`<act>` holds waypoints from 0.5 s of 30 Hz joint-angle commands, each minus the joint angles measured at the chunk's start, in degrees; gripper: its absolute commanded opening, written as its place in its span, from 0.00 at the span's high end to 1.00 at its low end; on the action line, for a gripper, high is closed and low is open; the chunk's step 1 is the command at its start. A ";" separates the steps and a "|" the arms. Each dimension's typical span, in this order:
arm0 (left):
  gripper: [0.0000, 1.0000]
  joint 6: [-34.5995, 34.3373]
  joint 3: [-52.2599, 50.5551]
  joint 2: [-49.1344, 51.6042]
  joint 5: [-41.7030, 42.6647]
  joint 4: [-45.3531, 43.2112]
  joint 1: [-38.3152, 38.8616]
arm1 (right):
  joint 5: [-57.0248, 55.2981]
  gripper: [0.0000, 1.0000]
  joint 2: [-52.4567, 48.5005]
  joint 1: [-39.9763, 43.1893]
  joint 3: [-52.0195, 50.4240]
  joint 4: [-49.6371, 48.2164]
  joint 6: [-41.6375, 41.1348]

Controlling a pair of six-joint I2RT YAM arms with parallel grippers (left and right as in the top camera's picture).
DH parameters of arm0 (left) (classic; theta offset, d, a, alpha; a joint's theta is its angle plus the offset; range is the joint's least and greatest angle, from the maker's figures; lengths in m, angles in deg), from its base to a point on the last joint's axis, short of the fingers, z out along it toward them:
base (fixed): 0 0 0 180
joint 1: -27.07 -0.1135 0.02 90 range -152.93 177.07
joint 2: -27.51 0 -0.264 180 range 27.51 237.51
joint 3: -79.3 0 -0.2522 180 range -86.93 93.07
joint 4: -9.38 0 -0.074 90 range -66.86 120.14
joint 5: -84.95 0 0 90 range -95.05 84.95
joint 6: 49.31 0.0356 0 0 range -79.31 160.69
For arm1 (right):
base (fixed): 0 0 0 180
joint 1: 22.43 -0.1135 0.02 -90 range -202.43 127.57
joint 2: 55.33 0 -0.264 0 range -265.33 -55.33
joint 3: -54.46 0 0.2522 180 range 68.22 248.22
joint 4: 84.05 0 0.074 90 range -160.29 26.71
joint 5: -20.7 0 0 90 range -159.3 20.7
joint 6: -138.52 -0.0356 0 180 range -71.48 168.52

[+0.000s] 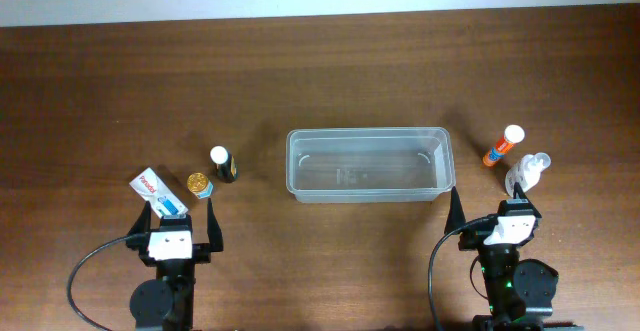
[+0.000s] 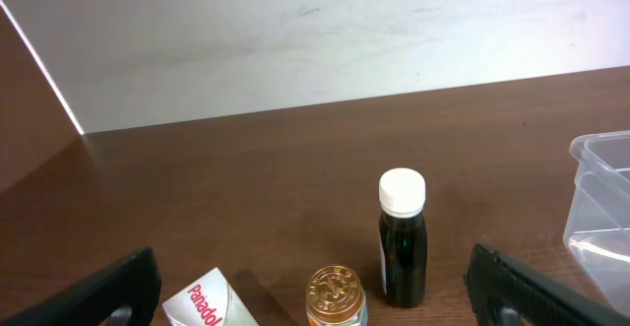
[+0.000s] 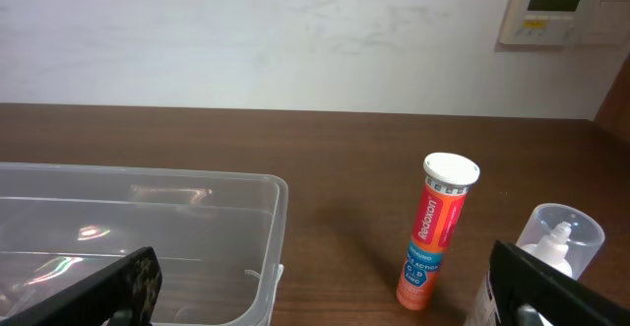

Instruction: Pack container

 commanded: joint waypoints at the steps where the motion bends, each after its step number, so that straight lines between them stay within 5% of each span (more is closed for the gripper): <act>1: 0.01 0.96 -0.17 -0.44 0.09 0.02 0.02 | 1.14 0.02 0.22 -0.39 -0.28 0.09 0.17; 15: 0.01 -3.04 5.33 0.68 -0.68 -1.20 0.02 | -5.09 0.02 -1.68 -0.39 5.86 3.43 -5.55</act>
